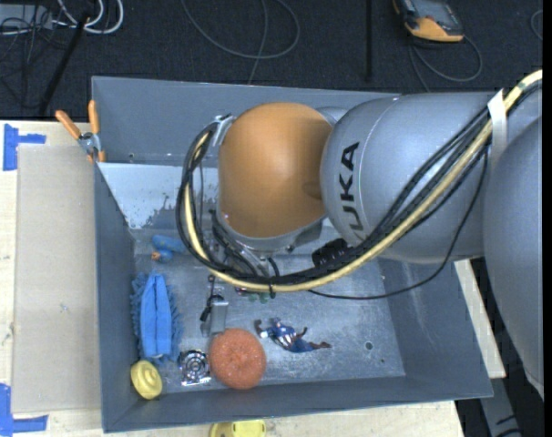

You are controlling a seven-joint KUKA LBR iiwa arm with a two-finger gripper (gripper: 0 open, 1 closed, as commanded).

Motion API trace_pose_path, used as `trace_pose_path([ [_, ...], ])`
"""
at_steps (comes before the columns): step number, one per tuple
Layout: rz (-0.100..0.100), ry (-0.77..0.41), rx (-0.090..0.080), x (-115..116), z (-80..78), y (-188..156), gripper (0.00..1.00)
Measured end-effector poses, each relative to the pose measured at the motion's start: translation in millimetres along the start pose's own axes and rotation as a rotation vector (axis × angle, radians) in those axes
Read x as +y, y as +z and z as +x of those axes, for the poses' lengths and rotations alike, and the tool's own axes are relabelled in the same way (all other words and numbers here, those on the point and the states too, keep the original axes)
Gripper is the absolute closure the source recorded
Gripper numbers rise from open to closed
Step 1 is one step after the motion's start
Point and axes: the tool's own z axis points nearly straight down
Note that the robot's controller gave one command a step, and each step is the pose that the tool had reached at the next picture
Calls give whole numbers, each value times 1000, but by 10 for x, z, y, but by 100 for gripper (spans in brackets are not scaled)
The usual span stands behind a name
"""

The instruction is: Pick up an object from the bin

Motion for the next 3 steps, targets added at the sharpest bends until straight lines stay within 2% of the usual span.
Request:
trace_pose_path([
  [1, -2, 5, -8, -11, -15, -48, 0],
  [2, -5, -67, -16, -133, 31, 142, 0],
  [3, -1, -143, -9, -374, 368, 583, 0],
])
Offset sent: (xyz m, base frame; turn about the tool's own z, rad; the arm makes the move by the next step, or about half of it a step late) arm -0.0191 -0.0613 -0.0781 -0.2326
